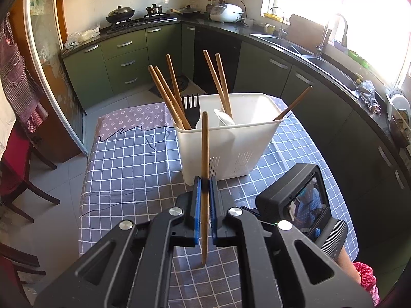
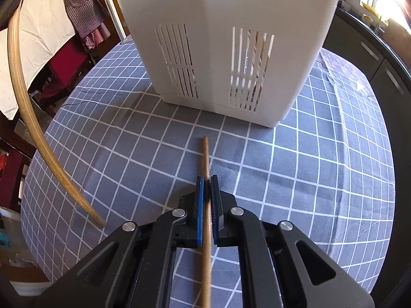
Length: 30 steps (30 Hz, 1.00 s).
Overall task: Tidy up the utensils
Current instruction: 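Close the right tool on the last wooden chopstick while the left tool holds its chopstick, then carry both chopsticks to the white basket and drop them inside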
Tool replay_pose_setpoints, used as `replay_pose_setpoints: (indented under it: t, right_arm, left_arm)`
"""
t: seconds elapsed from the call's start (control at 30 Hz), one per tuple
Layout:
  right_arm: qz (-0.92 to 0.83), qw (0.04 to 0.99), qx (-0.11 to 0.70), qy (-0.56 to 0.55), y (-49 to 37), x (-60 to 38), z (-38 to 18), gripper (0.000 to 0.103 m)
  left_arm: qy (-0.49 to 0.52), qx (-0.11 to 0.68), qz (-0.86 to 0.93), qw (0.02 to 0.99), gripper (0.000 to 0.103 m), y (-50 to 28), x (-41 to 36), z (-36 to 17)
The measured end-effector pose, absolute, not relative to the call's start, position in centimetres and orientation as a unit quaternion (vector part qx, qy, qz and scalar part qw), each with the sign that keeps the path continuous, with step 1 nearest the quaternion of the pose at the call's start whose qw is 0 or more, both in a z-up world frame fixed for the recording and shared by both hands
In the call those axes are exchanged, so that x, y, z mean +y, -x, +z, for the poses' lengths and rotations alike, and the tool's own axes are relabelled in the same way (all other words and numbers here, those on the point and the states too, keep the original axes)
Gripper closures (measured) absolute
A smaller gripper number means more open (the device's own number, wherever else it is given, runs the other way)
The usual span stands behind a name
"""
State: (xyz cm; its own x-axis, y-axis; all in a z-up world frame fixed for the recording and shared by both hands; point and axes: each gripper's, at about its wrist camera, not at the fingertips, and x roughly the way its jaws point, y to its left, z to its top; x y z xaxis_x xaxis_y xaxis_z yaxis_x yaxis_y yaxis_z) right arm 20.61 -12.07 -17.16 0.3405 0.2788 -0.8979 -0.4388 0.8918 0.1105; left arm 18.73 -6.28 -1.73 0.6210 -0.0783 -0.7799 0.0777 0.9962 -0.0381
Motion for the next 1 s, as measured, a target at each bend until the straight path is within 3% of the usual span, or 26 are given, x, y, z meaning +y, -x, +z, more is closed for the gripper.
replay_pose_setpoints:
  t: [0.53, 1.0]
  right_arm:
    - [0.250, 0.905, 0.344, -0.018, -15.3, -19.8, -4.3, 0.097]
    - [0.246, 0.912, 0.327, -0.005, -13.1, -20.5, -2.8, 0.097]
  left_arm:
    - [-0.002, 0.433, -0.044, 0.900, 0.097, -18.6, -6.3, -1.7]
    - [-0.005, 0.430, -0.046, 0.902, 0.097, -18.1, -6.4, -1.6]
